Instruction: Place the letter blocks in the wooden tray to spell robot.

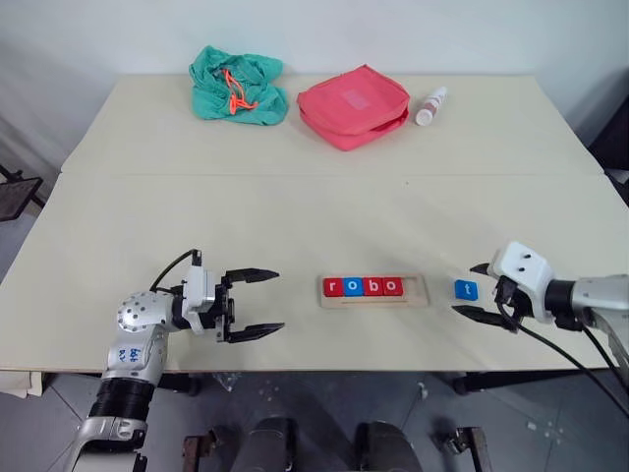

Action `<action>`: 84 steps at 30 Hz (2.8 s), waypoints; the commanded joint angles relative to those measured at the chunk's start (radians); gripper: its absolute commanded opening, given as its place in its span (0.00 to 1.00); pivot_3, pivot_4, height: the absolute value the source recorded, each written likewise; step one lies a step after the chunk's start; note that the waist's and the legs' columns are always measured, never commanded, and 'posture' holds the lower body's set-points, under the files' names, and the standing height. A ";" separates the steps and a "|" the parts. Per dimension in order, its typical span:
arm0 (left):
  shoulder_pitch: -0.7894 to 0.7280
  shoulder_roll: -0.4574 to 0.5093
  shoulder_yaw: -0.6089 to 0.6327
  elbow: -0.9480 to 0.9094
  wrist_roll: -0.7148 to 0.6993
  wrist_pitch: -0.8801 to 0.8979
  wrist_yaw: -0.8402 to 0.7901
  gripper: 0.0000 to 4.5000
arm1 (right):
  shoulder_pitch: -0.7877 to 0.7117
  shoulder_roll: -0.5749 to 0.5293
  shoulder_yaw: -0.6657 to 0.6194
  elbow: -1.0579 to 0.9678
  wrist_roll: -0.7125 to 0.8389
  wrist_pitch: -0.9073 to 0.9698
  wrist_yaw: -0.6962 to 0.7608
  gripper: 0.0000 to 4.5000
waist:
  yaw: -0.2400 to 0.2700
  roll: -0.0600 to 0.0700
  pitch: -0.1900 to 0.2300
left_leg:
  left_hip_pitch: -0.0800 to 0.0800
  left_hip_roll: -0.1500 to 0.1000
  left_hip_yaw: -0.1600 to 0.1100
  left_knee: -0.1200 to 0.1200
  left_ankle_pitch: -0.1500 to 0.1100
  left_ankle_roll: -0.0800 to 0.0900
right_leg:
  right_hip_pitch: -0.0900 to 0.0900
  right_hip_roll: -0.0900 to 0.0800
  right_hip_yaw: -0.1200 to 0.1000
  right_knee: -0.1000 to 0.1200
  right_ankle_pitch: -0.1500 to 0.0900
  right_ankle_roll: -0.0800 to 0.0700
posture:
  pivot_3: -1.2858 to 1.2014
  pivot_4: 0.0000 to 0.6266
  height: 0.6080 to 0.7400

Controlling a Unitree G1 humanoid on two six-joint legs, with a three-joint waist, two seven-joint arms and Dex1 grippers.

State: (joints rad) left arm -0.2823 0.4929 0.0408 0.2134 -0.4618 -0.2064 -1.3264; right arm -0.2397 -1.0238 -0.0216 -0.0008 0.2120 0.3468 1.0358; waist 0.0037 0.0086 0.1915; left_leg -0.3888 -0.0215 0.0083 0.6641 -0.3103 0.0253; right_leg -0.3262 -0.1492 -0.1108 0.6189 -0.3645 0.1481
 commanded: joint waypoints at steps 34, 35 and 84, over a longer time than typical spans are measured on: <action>0.024 0.023 0.021 -0.074 -0.009 0.020 0.048 1.00 | -0.287 0.036 0.075 0.030 -0.009 0.125 0.148 0.31 | 0.017 0.000 0.000 | 0.000 0.001 0.001 0.002 0.000 0.000 | 0.001 0.000 -0.001 -0.002 0.000 0.000 | 0.52 0.24 1.00; 0.023 0.024 0.021 -0.072 -0.009 0.019 0.044 1.00 | -0.297 0.035 0.088 0.001 -0.003 0.159 0.154 0.31 | 0.017 0.000 0.000 | 0.000 0.000 0.001 0.002 0.000 0.000 | 0.001 0.000 -0.001 -0.002 0.000 0.000 | 0.52 0.24 1.00; -0.002 0.024 0.016 -0.031 0.006 -0.006 0.011 1.00 | -0.266 0.034 0.100 -0.100 0.008 0.251 0.189 0.72 | 0.020 -0.001 0.000 | -0.002 -0.001 -0.001 0.001 0.000 0.000 | 0.000 0.000 -0.002 -0.001 0.000 0.000 | 0.52 0.24 1.00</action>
State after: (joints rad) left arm -0.2724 0.5189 0.0574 0.1988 -0.4569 -0.1972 -1.3153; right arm -0.5018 -0.9699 0.1257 -0.0692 0.2062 0.5957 1.2376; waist 0.0236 0.0079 0.1914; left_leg -0.3905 -0.0222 0.0079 0.6656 -0.3105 0.0252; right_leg -0.3261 -0.1496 -0.1125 0.6179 -0.3645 0.1482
